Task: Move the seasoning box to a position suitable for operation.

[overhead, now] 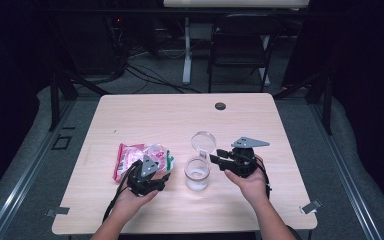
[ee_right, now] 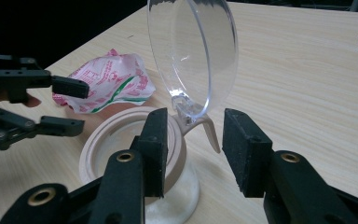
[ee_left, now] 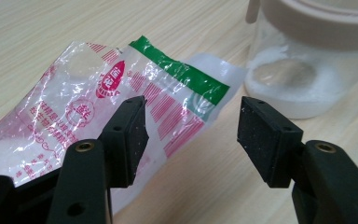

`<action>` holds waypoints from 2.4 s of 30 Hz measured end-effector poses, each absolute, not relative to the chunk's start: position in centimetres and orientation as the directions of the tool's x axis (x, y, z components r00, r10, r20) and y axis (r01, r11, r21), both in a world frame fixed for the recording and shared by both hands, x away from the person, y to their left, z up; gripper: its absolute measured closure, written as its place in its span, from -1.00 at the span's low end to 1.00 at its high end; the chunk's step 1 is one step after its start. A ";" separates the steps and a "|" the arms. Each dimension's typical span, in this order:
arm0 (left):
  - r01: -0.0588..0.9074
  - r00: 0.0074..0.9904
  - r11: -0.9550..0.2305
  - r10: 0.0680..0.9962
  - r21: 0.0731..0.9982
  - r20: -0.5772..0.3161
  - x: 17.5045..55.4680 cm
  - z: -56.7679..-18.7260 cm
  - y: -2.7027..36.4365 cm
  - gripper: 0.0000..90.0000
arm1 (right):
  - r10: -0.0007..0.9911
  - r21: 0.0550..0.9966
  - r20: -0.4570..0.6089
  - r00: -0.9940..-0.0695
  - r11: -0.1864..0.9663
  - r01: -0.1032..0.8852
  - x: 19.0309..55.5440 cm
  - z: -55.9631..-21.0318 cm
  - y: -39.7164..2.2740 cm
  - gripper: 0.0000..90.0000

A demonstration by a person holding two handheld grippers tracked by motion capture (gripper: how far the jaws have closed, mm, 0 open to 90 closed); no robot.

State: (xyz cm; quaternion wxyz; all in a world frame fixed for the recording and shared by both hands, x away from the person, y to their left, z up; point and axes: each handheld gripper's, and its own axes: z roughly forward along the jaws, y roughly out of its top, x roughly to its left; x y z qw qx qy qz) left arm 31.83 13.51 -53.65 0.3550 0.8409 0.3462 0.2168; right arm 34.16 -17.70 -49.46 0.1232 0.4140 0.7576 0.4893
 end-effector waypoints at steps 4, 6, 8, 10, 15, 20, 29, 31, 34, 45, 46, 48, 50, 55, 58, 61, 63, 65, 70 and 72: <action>0.425 0.657 -0.541 0.736 0.726 0.164 32.7 -54.2 13.2 -0.02 | 0.755 0.849 0.205 -0.623 0.180 0.497 33.5 -49.4 -18.2 0.32; 0.415 0.650 -0.553 0.736 0.723 0.190 33.0 -54.5 13.1 -0.02 | 0.758 0.851 0.201 -0.621 0.179 0.493 33.2 -49.4 -18.4 0.32; 0.407 0.647 -0.563 0.734 0.719 0.208 33.2 -54.7 13.0 -0.02 | 0.761 0.851 0.193 -0.619 0.184 0.492 33.0 -49.4 -18.6 0.31; 0.402 0.644 -0.578 0.730 0.711 0.229 33.4 -54.9 12.8 -0.02 | 0.765 0.852 0.193 -0.614 0.180 0.492 32.9 -49.4 -18.7 0.31; 0.391 0.633 -0.604 0.724 0.694 0.273 33.9 -55.5 12.3 -0.01 | 0.774 0.854 0.185 -0.605 0.178 0.489 32.4 -49.5 -19.2 0.30; 0.373 0.641 -0.620 0.710 0.690 0.291 34.5 -55.9 12.1 0.10 | 0.783 0.858 0.188 -0.592 0.163 0.487 32.2 -49.5 -19.5 0.30; 0.441 0.580 -0.600 0.758 0.667 0.299 35.5 -56.2 11.9 0.33 | 0.795 0.855 0.184 -0.578 0.161 0.493 31.6 -49.6 -20.4 0.29; 0.457 0.576 -0.591 0.766 0.665 0.285 35.7 -56.2 12.0 0.41 | 0.799 0.857 0.185 -0.573 0.154 0.491 31.6 -49.7 -20.5 0.29; 0.474 0.567 -0.572 0.780 0.669 0.266 35.9 -56.0 12.2 0.53 | 0.803 0.856 0.187 -0.567 0.150 0.495 31.5 -49.7 -20.7 0.29; 0.537 0.539 -0.519 0.818 0.665 0.203 36.8 -56.0 13.4 0.83 | 0.807 0.854 0.187 -0.560 0.148 0.499 31.4 -49.8 -20.9 0.29; 0.540 0.537 -0.513 0.821 0.667 0.196 36.8 -56.0 13.5 0.85 | 0.807 0.854 0.188 -0.559 0.147 0.500 31.4 -49.9 -20.9 0.29; 0.547 0.536 -0.505 0.824 0.668 0.184 36.9 -56.0 13.8 0.89 | 0.807 0.854 0.187 -0.560 0.148 0.499 31.4 -49.9 -20.9 0.29; 0.556 0.537 -0.496 0.827 0.667 0.167 37.1 -55.9 14.0 0.93 | 0.807 0.852 0.184 -0.561 0.153 0.500 31.4 -49.9 -20.9 0.29; 0.575 0.533 -0.461 0.838 0.676 0.118 37.4 -55.9 14.5 0.99 | 0.806 0.852 0.186 -0.561 0.152 0.501 31.4 -50.0 -20.9 0.29; 0.588 0.518 -0.426 0.851 0.687 0.084 37.5 -55.7 14.8 0.99 | 0.807 0.852 0.188 -0.559 0.149 0.502 31.4 -50.0 -20.9 0.29; 0.598 0.513 -0.395 0.857 0.698 0.046 37.6 -55.4 15.4 1.00 | 0.807 0.853 0.190 -0.560 0.147 0.501 31.4 -50.0 -20.9 0.29; 0.605 0.508 -0.373 0.861 0.703 0.019 37.7 -55.2 15.7 1.00 | 0.807 0.853 0.188 -0.559 0.148 0.501 31.4 -50.0 -20.9 0.29; 0.612 0.501 -0.349 0.865 0.709 -0.006 37.7 -54.9 16.1 1.00 | 0.807 0.853 0.187 -0.560 0.149 0.500 31.4 -50.0 -20.9 0.29; 0.603 0.486 -0.316 0.874 0.733 -0.023 37.3 -53.7 17.1 1.00 | 0.807 0.854 0.187 -0.560 0.148 0.499 31.4 -49.9 -20.9 0.29; 0.598 0.476 -0.295 0.879 0.745 -0.034 37.2 -53.2 17.6 1.00 | 0.807 0.854 0.187 -0.560 0.148 0.499 31.4 -49.9 -20.9 0.29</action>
